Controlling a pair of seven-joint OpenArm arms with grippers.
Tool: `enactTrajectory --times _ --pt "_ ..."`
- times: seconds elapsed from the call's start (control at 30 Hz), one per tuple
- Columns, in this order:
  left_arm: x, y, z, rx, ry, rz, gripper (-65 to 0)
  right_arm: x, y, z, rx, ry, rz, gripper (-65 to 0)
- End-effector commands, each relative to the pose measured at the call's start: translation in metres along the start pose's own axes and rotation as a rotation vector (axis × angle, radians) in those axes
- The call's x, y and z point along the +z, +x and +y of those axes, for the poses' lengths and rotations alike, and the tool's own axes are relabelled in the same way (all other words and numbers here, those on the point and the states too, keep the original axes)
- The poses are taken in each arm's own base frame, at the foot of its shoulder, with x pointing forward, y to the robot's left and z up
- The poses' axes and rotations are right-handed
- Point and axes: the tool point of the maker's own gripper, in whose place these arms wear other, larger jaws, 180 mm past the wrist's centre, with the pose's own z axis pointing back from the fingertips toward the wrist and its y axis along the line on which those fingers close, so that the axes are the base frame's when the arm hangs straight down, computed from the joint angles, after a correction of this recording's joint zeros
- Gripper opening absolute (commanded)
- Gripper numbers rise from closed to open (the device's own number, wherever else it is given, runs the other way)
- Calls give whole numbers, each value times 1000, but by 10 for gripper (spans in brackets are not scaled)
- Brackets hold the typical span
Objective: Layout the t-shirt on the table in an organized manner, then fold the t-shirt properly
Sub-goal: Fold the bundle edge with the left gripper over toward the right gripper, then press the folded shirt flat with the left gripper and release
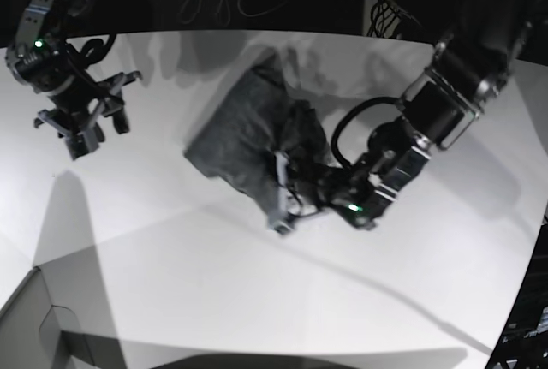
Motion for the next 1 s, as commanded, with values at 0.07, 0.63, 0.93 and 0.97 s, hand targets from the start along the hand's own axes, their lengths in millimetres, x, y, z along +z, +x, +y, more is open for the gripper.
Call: enactTrajectory --times 0.07,0.63,0.93,0.97 --pt "5 15 6 -115 43 -16 -648 6 12 -9 6 -24 -48 -379" --pt "-4 73 -67 -854 -71 -38 -648 17 6 -35 -31 -101 -44 -380" --pt "-17 70 -49 -1035 100 61 -645 20 7 -44 -42 -128 -52 -380" --pt "-15 76 -46 -1013 119 53 -645 20 8 -45 -42 -129 -54 -380"
